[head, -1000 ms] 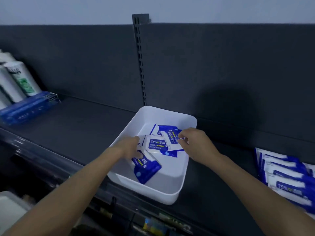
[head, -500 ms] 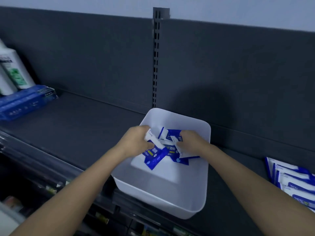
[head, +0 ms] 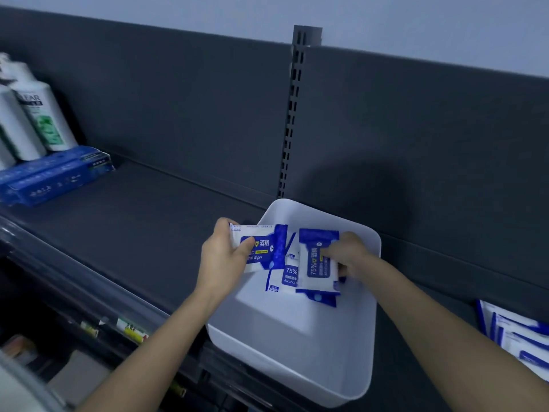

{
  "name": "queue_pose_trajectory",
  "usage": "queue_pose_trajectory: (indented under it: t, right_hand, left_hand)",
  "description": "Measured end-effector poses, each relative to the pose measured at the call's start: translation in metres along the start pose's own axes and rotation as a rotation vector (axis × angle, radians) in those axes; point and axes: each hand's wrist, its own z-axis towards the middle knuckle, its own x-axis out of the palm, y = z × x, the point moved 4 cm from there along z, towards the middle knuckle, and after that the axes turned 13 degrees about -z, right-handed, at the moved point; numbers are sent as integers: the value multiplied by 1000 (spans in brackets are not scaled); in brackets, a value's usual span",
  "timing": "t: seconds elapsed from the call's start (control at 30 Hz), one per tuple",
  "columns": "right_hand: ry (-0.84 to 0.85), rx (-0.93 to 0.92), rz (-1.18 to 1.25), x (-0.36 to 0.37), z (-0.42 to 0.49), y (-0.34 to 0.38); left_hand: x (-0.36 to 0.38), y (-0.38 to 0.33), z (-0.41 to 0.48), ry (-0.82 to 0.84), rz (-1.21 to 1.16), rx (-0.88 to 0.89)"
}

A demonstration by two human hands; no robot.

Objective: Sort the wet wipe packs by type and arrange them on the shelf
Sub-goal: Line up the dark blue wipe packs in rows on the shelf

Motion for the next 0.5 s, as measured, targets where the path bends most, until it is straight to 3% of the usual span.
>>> queue_pose_trajectory:
  t: [0.1,0.17,0.2,0.3,0.33,0.4,0.47,0.5]
  right_hand:
    - [71,55,276,4,-3,-6]
    - [50,54,289,5,-6,-7]
    - [10,9,130,3,-10,-7]
    - [-228,-242,-945,-4,-26,6]
    - [-318,-321,-1180,-2,-30,10]
    - [-303,-562,-1354,18,-31,17]
    - [-83,-821,-1427,44,-31,17]
    - [-8,-853,-1456,50,-29,16]
  left_hand:
    - [-1,1,1,-26,-9,-9]
    - [-2,1,1,-27,-3,-11]
    - [-2,1,0,-25,1,-11]
    - [-1,-1,-1,-13,27,4]
    - [0,-1,-1,-7,39,13]
    - [1,-3,-2,5,65,34]
    - [2,-4,-3,17,78,45]
    - [1,-4,-3,18,78,53]
